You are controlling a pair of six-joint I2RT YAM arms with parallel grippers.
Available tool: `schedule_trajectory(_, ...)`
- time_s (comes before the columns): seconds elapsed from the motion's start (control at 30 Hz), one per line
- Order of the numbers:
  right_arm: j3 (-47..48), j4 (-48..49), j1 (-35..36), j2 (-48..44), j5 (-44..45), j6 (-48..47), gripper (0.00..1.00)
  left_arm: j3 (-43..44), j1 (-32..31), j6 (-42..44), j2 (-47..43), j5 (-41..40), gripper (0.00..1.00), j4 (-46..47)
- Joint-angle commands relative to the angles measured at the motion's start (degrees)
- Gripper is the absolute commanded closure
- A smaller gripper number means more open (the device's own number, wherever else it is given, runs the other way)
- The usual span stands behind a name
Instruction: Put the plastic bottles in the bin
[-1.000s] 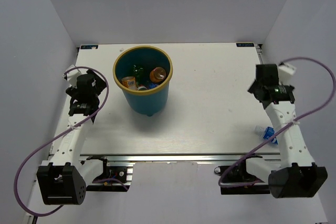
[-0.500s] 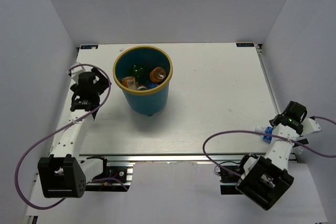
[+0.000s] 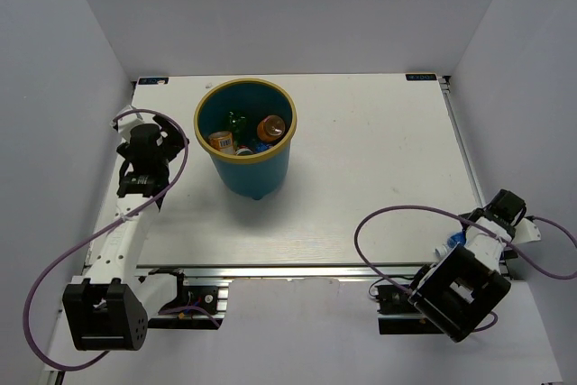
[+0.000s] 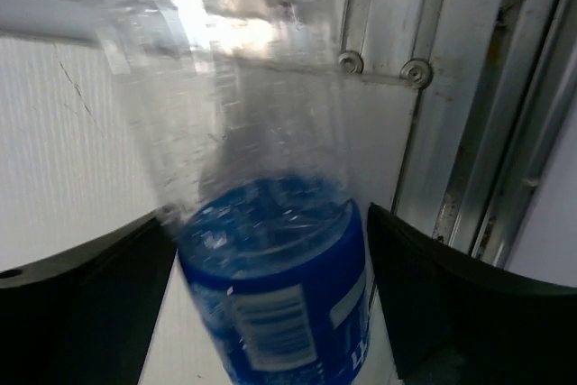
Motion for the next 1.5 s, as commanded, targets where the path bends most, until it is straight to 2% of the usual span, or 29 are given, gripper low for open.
schedule_trajectory(0.0, -1.9, 5.3, -0.5, 1.0, -3.8, 0.3, 0.21, -0.1, 0.0, 0.6, -2.3, -0.9, 0.02, 0.4)
schedule_trajectory(0.07, -2.3, 7.3, -0.5, -1.8, -7.1, -0.9, 0.31, 0.1, 0.1, 0.6, -2.2, -1.3, 0.02, 0.1)
schedule_trajectory(0.1, -1.8, 7.1, -0.5, -3.1, -7.6, -1.7, 0.41, 0.1, 0.0, 0.4, -2.3, -1.9, 0.02, -0.3)
schedule_trajectory(0.17, 1.6, 6.7, -0.5, -8.1, -12.8, -6.6, 0.44, 0.3, 0.0, 0.4, -2.4, -2.3, 0.02, -0.6)
schedule_trajectory(0.2, 3.4, 6.0, -0.5, -9.7, -14.3, -8.0, 0.51, 0.2, 0.1, 0.3, -2.4, -3.1, 0.02, -1.0)
schedule_trajectory(0.27, 7.6, 4.5, -0.2, -14.6, -22.0, -9.3, 0.57, -0.1, 0.1, -0.2, -2.6, -3.2, 0.02, -0.6)
schedule_trajectory(0.37, 12.6, 5.1, 1.6, -19.2, -35.7, -9.3, 0.56, 0.0, 0.1, -0.2, -2.7, -2.3, 0.02, -0.5)
schedule_trajectory(0.5, 24.3, 10.9, 8.6, -19.4, -52.9, -7.0, 0.56, 0.0, 0.1, -0.4, -2.2, -1.7, 0.02, 0.3)
schedule_trajectory(0.53, 30.5, 12.3, 10.0, -18.9, -59.1, -6.0, 0.56, 0.0, 0.1, -0.4, -1.9, -0.8, 0.02, 0.4)
schedule_trajectory(0.6, 37.7, 17.2, 14.1, -18.4, -61.4, -3.7, 0.56, 0.5, 0.1, -0.7, -0.6, 0.5, 0.02, 0.6)
schedule_trajectory(0.73, 42.4, 29.2, 16.0, -18.6, -66.4, 4.1, 0.54, 2.2, 0.1, -0.8, 1.0, 0.5, 0.02, -1.3)
schedule_trajectory(0.93, 46.8, 40.6, 16.0, -14.9, -69.4, 11.5, 0.54, 2.0, 0.1, -0.8, -0.8, -1.0, 0.02, -1.4)
schedule_trajectory(1.1, 50.2, 38.4, 16.7, -10.9, -69.0, 10.5, 0.59, 2.1, 0.1, -1.1, -0.7, -0.6, 0.02, -1.7)
schedule_trajectory(1.17, 50.2, 32.2, 18.4, -8.5, -66.9, 7.5, 0.6, 2.0, 0.1, -1.1, -0.5, -0.5, 0.02, -1.5)
schedule_trajectory(1.23, 49.7, 28.9, 24.3, -5.3, -61.7, 0.7, 0.57, 2.2, 0.1, -0.9, -0.1, -0.3, 0.02, -1.3)
schedule_trajectory(1.3, 52.8, 21.5, 33.3, -1.7, -54.7, -7.0, 0.55, 2.6, 0.1, -0.6, 0.5, -0.5, 0.02, -1.3)
schedule_trajectory(1.47, 60.5, 15.5, 51.7, 10.4, -42.1, -15.5, 0.54, 2.8, 0.1, -0.4, 1.7, -3.2, 0.02, -2.6)
